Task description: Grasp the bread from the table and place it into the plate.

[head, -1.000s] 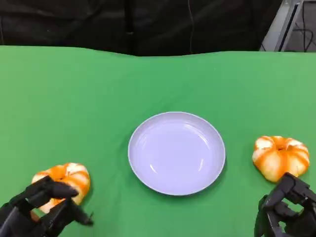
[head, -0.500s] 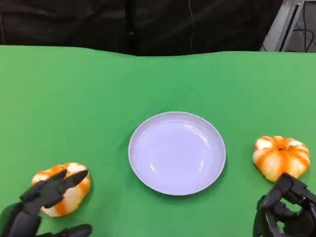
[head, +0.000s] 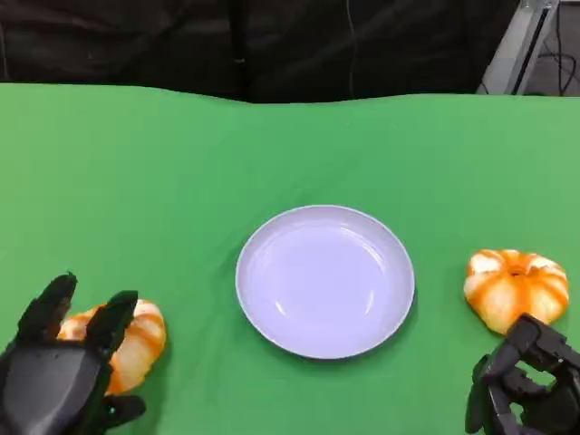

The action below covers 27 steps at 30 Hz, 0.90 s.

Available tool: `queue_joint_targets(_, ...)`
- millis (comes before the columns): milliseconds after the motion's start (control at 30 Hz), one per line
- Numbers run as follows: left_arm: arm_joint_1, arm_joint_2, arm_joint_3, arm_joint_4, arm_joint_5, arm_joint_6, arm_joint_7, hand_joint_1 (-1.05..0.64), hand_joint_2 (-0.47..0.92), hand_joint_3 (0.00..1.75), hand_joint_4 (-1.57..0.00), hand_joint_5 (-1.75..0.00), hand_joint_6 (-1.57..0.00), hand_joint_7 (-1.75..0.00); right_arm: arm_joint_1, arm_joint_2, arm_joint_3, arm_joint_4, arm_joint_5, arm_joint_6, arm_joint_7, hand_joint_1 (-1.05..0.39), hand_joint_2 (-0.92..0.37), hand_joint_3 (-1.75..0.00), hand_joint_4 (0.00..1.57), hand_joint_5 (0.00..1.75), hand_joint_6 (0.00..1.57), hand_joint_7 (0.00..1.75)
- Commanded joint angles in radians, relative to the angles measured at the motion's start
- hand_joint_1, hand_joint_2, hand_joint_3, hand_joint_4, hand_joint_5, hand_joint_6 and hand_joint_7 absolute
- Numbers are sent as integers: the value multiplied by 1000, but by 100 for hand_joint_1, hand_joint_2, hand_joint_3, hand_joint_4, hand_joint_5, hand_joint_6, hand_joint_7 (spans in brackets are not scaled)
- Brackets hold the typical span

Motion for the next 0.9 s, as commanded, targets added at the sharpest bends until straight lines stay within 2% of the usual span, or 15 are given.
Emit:
queue_joint_targets(33, -39, 53, -54, 69, -69, 59, -16, -91, 91, 3, -31, -5, -40, 0, 5, -10, -8, -5, 11, -9, 0, -14, -53, -123, 89, 175, 76, 163)
queue_joint_targets(467, -139, 120, -169, 212, -218, 157, 5, -87, 92, 3, -39, -3, -40, 0, 4, -5, -2, -8, 6, -10, -9, -13, -53, -125, 91, 175, 77, 163)
queue_joint_targets(700, -192, 146, -222, 316, -284, 124, 44, -83, 92, 7, -44, -3, -45, -2, 10, -5, -1, -15, 8, -4, -11, -13, -53, -125, 91, 175, 78, 162)
queue_joint_targets(900, -204, 163, -254, 334, -316, 126, 64, -81, 92, 7, -45, -2, -46, -1, 11, -5, -1, -15, 9, -4, -11, -13, -53, -126, 92, 175, 78, 162)
